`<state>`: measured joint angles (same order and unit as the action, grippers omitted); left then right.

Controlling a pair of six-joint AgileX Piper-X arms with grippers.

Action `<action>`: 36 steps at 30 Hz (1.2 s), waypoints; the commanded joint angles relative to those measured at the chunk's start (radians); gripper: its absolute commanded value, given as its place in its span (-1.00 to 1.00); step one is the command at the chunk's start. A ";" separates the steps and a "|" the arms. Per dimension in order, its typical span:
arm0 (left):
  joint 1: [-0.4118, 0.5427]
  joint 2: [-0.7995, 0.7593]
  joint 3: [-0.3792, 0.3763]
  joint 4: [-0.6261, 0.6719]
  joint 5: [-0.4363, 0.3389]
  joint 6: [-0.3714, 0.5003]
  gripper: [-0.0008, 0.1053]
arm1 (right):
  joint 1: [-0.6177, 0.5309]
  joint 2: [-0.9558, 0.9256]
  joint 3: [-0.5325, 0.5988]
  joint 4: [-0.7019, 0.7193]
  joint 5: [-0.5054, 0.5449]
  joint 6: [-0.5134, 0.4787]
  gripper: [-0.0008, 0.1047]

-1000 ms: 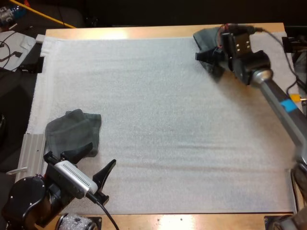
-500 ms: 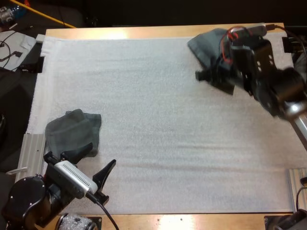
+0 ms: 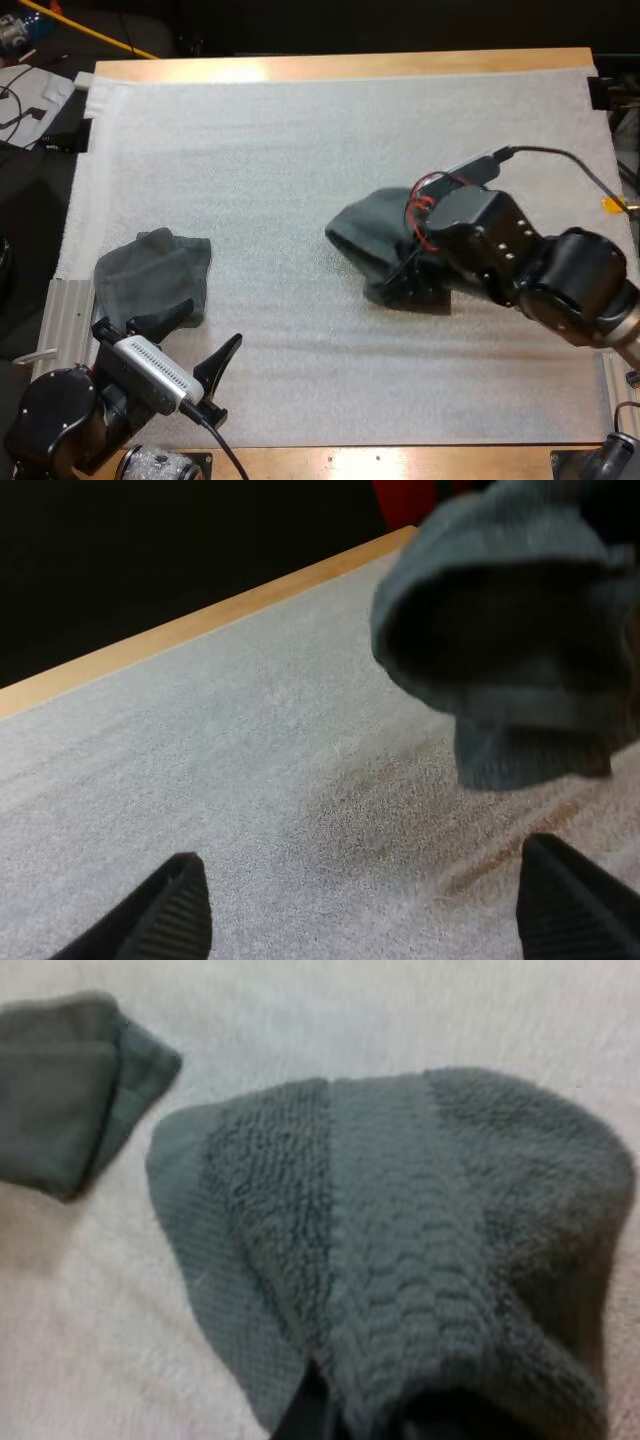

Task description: Pick towel from pile, fold and stack

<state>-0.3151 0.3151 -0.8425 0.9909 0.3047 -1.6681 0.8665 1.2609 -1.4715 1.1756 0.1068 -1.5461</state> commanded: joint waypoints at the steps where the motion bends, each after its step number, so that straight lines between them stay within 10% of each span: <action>1: -0.005 0.002 -0.006 -0.008 0.006 -0.008 0.18 | -0.009 -0.004 0.032 0.012 -0.002 -0.009 -0.98; 12: -0.005 0.004 -0.006 -0.009 0.008 -0.008 0.18 | -0.065 0.164 0.173 -0.243 0.018 -0.013 -0.95; 21: -0.006 0.002 -0.007 -0.002 0.008 -0.007 0.19 | -0.097 0.255 0.159 -0.324 0.008 -0.018 0.53; 36: -0.001 0.008 -0.007 0.039 0.012 -0.008 0.17 | -0.090 0.290 0.248 -0.223 -0.001 0.028 0.03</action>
<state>-0.3151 0.3151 -0.8425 1.0052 0.3112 -1.6681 0.7752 1.5313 -1.2501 0.9578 0.1184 -1.5312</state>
